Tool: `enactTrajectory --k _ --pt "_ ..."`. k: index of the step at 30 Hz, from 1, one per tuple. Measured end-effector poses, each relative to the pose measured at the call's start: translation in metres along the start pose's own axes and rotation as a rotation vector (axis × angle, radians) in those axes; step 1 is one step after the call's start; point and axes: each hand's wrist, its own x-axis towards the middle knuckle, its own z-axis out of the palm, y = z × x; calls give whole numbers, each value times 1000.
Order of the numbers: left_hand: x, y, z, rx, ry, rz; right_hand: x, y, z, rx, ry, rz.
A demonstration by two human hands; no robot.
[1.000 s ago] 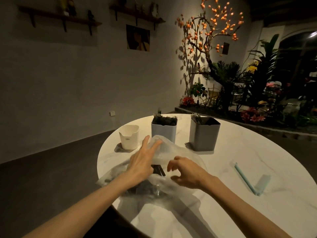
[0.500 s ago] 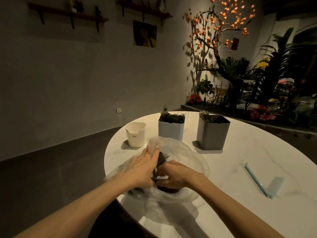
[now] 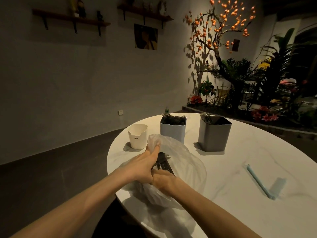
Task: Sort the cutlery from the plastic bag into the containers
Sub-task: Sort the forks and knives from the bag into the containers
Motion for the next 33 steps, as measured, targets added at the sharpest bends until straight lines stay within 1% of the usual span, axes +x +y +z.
enactTrajectory --k 2,7,10,12,15,19,20,23,25,27,28,29,32,33 --pt "0 -2 -1 27 15 -2 -1 -3 -5 -9 -8 -15" --pt "3 -6 -11 80 41 15 -12 1 -35 -61 20 87" --pt "5 3 -21 -8 52 16 -24 9 -48 -52 11 113" --pt "9 7 -26 -77 30 10 -36 17 -58 -3 -53 143" --pt "17 9 -32 -185 27 -12 -59 37 -75 126 -129 187" --pt "31 14 -36 -400 99 -46 -101 75 -96 406 -120 287" --pt "35 15 -35 -473 140 -54 -113 84 -100 468 -117 316" --pt "51 15 -30 -710 340 -30 -150 109 -113 714 -97 362" --pt "58 22 -25 -898 391 22 -174 123 -117 937 -55 331" --pt "63 34 -22 -1071 372 41 -190 131 -114 1094 10 285" --pt "63 37 -18 -1116 333 45 -192 134 -111 1161 35 259" --pt "66 42 -14 -1123 267 71 -194 138 -106 1228 61 225" --pt "73 62 -1 -1014 -44 180 -189 152 -89 1373 119 134" --pt "76 69 3 -995 -116 202 -186 156 -82 1400 129 117"
